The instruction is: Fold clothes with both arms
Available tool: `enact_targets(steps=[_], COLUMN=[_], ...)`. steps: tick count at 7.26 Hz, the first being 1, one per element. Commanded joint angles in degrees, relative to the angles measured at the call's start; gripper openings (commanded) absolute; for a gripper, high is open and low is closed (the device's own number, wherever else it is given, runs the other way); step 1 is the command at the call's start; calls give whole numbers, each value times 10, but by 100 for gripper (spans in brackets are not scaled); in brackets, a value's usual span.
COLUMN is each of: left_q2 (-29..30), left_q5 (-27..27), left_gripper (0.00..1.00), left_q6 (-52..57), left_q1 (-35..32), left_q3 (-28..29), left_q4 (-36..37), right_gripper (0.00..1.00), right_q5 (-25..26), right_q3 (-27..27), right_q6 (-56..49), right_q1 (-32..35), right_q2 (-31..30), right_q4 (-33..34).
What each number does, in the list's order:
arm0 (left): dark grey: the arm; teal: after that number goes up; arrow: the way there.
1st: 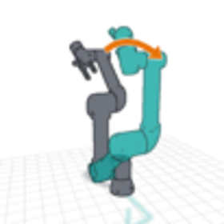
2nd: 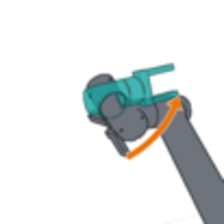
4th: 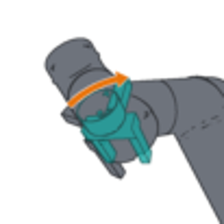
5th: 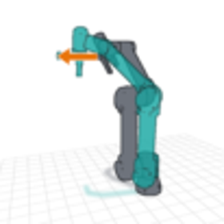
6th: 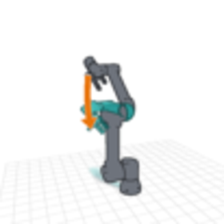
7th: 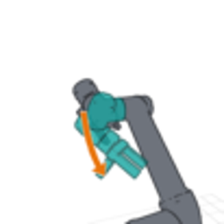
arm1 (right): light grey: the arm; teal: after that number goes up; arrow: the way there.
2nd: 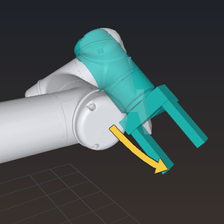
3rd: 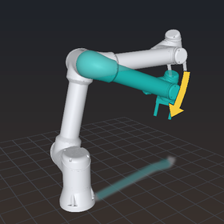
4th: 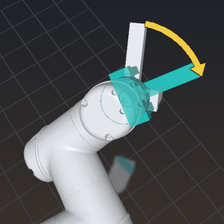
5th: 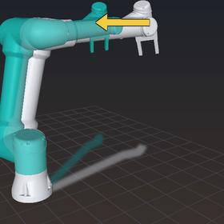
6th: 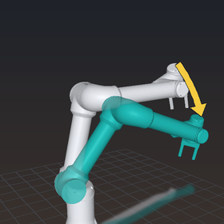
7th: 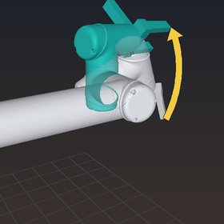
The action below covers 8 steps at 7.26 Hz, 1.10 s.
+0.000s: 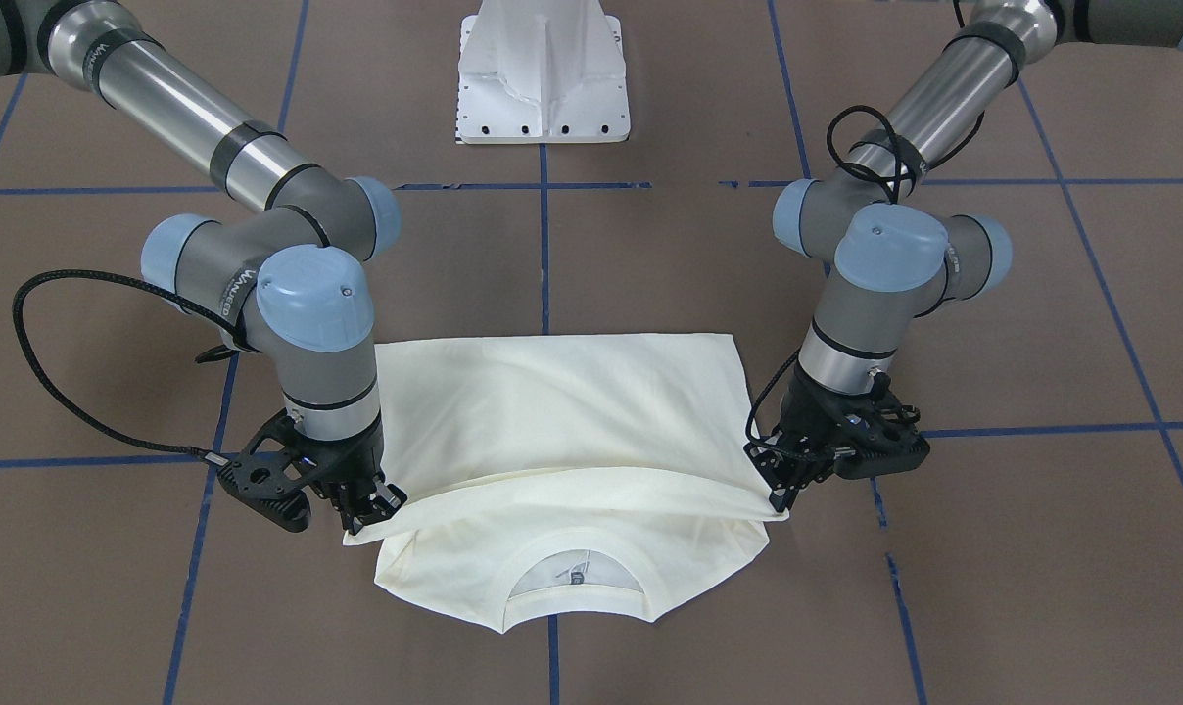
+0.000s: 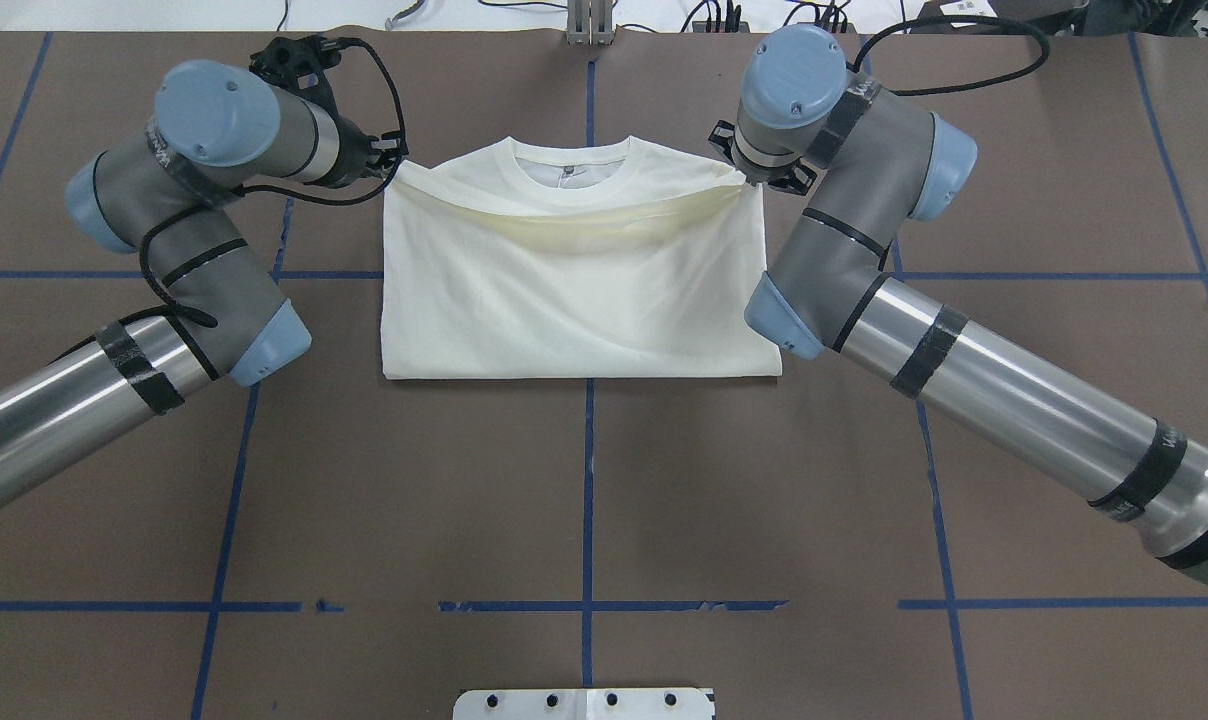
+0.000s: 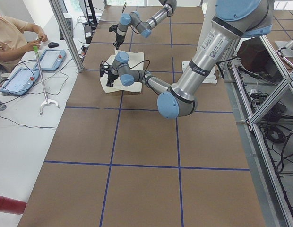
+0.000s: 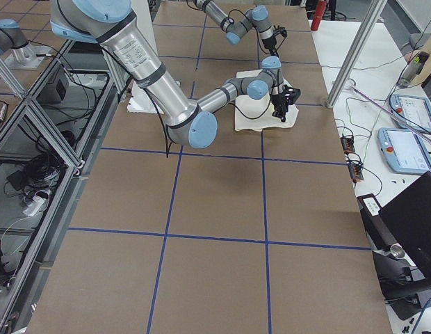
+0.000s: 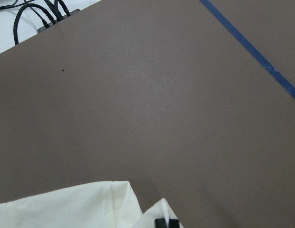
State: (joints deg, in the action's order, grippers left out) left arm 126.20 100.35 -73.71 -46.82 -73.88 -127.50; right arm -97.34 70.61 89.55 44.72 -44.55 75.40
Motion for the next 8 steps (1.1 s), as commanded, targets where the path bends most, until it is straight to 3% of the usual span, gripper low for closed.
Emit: enact_targets(steps=[1,3,6,7,8], left_q2=[-9,-33,-36,-36,-36], left_q5=[0,1,1,2,6], left_gripper=[9,11,40,47,47], left_q6=[1,1,1,1,0], left_q1=[1,2,4,4,2], left_q3=[7,7,8,8,6], left_q4=[-6,-37,-58,-60,-77], right_gripper=[0,0,53,58,58], right_q5=[2,1,2,1,-6], right_q3=[-19,-36,-48,-43,1], right_q6=[-7,-13,-10,-7,-4], right_q1=[2,4,3,4,5], right_q2=[20,24,29,31,11], right_q4=[-1,-1,-1,-1,-1])
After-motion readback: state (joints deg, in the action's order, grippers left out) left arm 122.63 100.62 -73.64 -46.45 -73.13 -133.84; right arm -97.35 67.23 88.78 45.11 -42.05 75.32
